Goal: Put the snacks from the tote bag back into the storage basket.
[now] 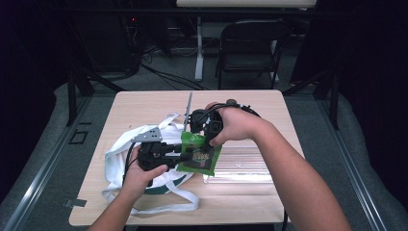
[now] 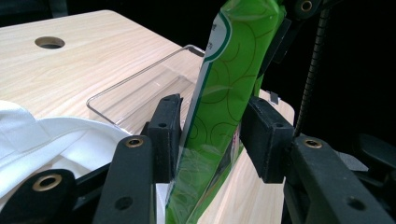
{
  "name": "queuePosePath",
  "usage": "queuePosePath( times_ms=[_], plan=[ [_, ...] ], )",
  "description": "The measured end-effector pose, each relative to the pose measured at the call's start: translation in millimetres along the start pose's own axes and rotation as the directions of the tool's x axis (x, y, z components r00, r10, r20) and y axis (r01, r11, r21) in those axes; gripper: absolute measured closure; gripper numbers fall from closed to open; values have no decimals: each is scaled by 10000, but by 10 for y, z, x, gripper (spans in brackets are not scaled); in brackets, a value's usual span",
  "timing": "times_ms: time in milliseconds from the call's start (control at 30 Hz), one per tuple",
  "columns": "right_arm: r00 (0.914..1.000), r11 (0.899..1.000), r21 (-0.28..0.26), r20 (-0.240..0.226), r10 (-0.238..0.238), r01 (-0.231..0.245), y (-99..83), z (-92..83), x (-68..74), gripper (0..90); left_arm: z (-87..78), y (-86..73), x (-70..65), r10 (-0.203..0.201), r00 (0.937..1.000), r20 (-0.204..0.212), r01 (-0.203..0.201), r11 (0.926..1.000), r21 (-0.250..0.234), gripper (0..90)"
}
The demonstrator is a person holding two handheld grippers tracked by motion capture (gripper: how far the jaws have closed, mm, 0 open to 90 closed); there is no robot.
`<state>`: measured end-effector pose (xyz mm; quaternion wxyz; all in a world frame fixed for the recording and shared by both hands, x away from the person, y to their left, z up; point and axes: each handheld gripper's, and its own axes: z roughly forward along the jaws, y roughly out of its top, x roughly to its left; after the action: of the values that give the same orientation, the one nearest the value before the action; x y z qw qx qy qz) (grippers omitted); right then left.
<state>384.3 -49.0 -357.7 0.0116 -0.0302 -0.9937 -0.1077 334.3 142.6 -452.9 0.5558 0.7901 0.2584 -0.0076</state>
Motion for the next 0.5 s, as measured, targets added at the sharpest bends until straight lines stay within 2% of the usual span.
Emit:
queuePosePath(
  times_ms=[500],
  plan=[
    [9998,9999,117,204,-43,40,-11,-25,-1,741,4,-7,16,-121,9999,-60,121,9999,20,558]
  ],
)
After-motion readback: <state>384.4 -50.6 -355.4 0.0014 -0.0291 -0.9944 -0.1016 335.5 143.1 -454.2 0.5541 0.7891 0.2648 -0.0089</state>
